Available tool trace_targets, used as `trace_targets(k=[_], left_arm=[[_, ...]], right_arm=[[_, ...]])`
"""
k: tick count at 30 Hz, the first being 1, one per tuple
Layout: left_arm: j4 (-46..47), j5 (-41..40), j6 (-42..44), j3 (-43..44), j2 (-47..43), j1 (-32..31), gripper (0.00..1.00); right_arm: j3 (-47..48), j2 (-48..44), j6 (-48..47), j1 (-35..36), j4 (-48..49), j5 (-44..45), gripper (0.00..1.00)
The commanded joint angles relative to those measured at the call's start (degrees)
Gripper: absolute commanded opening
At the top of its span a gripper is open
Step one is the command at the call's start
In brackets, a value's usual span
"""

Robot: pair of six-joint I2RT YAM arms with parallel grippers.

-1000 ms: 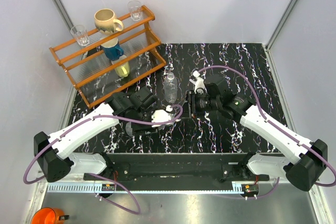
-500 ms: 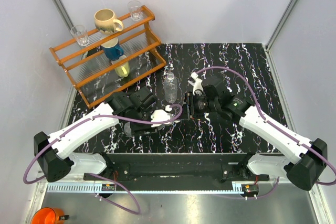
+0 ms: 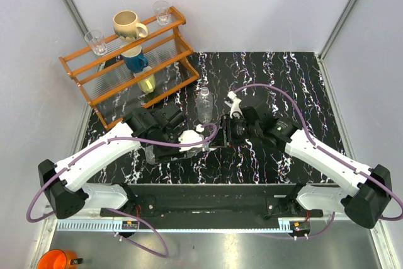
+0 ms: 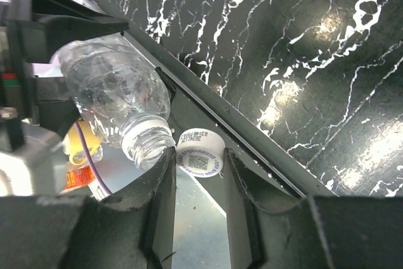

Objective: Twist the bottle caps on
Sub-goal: Screw the bottle cap onto the plastic bottle.

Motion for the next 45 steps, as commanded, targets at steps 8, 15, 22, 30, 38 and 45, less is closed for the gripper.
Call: trace_targets(k=[8,15,22,30,38,45], left_arm=[[8.8,5.7,-0.9,5.2,-3.3,0.6,0.11],[9.4,7.5,-1.1,2.3,-5.4,2.2,0.06],[11.2,17.3,-1.7,-0.4,-10.0,7.7,0.00],[9.8,28.0,0.0,-3.2,-12.0,9.4,0.00],[6.3,35.3,3.0,-4.2,-14.2,11.3,0.00],[5.5,36.9,3.5,-3.4,-13.5,11.6,0.00]], right_arm=[[-3.2,0.3,1.6,1.4,3.0,0.9,0.04],[-1.6,-2.3,0.7,1.2,2.9,1.3,0.04],[1.3,-8.6,-1.8,-1.8,0.8,0.8,0.05],[6.1,-10.6,-5.2,-4.1,6.0,-8.6,0.05],[8.4,-10.3,-7.3,-6.0,8.7,-22.1,0.04],[6.4,-9.3,-12.0,-6.2,6.5,-29.0,0.05]])
